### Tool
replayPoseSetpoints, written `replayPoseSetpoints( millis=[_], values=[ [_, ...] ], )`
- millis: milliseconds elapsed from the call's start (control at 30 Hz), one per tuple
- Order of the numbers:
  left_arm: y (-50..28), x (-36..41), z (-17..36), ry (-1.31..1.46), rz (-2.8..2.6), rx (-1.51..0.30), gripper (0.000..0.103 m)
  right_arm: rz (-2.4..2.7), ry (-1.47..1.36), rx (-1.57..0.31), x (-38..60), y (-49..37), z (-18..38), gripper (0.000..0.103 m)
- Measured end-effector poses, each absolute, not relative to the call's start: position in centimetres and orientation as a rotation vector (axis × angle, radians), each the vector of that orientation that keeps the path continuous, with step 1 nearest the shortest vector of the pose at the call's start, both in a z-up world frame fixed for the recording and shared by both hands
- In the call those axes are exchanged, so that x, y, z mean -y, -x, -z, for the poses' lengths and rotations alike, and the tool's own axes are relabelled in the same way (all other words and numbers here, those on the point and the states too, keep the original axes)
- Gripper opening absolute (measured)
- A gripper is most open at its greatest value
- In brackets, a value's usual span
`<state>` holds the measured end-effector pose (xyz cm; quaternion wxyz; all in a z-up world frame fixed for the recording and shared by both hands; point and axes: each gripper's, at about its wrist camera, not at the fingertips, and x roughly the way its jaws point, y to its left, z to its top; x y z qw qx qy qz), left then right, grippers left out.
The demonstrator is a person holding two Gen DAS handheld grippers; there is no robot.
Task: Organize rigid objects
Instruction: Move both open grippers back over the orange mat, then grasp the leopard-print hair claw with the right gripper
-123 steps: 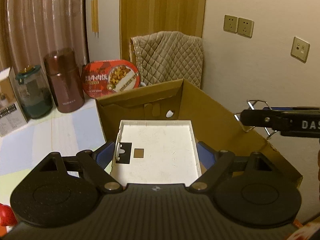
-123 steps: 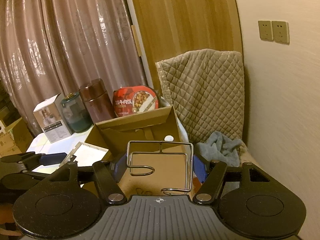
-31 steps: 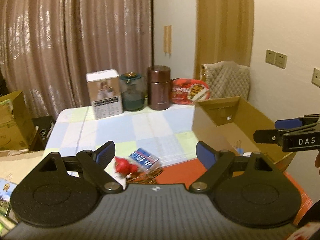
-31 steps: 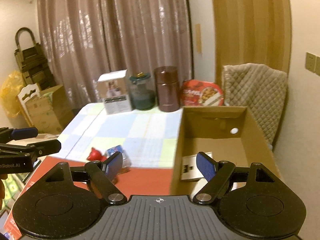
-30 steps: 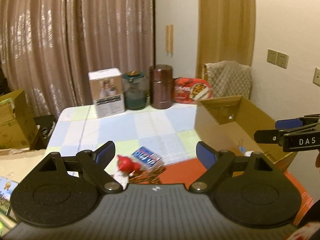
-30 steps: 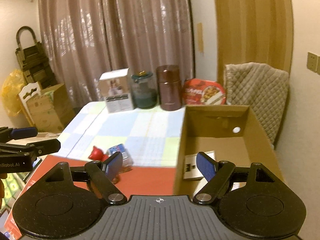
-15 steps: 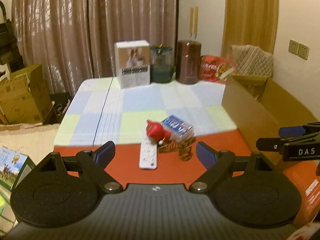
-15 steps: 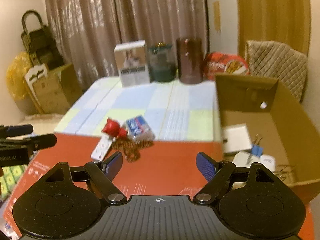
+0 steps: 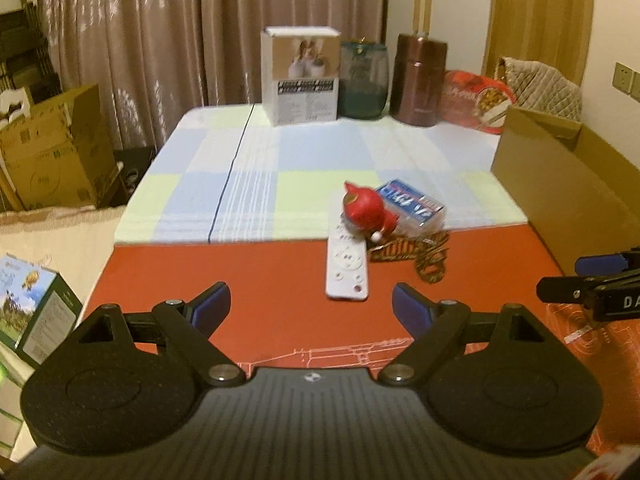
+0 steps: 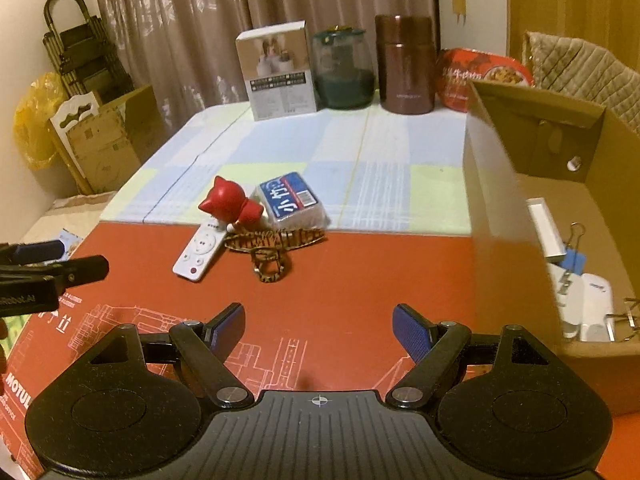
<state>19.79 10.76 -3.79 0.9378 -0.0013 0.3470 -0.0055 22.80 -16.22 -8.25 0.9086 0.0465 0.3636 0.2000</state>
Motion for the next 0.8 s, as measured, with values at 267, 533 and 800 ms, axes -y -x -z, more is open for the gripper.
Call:
replayPoseSetpoints(
  millis=[267, 533, 800],
  values=[
    [-21.7, -11.5, 5.5, 0.022, 0.038, -0.741, 0.085, -0.431, -0.085, -0.768, 14.5, -25.1, 9.3, 0.078],
    [-24.1, -11.3, 5.7, 0.013, 0.064, -0.717, 0.085, -0.468, -0.058, -0.765, 12.5, -26.9, 9.7, 0.078],
    [-25.6, -11.0, 5.4, -0.022, 0.062, -0.691, 0.085, -0.512, -0.052, -0.753, 11.2, -28.5, 10.3, 0.078]
  ],
)
